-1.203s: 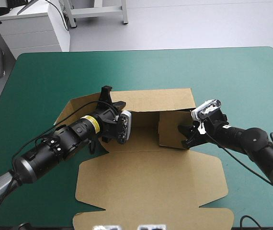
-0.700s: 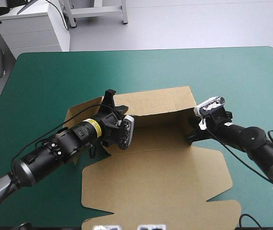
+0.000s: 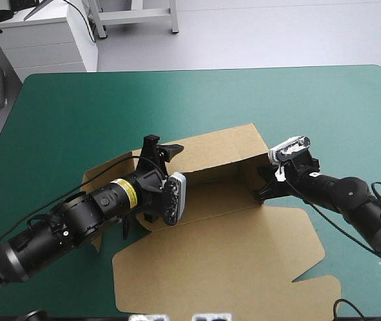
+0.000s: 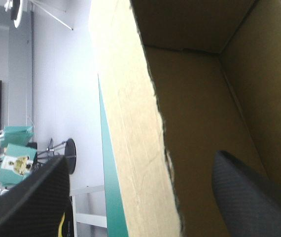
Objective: Fold the box
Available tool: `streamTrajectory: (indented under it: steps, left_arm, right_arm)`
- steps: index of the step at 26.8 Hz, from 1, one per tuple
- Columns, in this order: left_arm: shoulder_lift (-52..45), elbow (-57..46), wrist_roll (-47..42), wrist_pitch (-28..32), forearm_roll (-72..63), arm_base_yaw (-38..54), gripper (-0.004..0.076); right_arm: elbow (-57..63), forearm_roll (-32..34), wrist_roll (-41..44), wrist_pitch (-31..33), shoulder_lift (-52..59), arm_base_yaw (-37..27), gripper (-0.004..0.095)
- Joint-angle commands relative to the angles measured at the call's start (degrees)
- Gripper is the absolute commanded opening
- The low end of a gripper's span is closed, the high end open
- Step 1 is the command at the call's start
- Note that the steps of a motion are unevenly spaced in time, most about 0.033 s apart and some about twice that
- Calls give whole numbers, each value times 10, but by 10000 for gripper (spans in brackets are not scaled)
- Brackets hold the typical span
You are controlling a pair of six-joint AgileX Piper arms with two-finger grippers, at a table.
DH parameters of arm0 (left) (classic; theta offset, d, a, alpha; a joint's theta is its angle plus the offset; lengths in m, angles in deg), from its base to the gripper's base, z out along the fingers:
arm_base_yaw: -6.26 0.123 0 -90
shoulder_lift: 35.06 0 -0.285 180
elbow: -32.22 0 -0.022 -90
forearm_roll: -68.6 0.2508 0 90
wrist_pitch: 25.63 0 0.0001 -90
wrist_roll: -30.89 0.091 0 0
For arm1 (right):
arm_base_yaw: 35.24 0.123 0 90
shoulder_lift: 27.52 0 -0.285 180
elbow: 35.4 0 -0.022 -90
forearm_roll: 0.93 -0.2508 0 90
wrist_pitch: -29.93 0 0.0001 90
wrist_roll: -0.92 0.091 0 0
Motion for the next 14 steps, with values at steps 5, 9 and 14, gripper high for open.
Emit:
streamTrajectory:
  steps: [5, 9, 14]
  left_arm:
    - [-65, 15, -31, -8, -2, -102, 580]
    - [-78, 17, -31, -5, 4, -141, 441]
    - [-72, 47, -31, -10, 1, -149, -1]
  right_arm:
    - [-14, -15, 13, -5, 9, 3, -18]
    - [-14, -15, 13, -6, 9, 3, -18]
    - [-14, -15, 13, -6, 9, 3, -18]
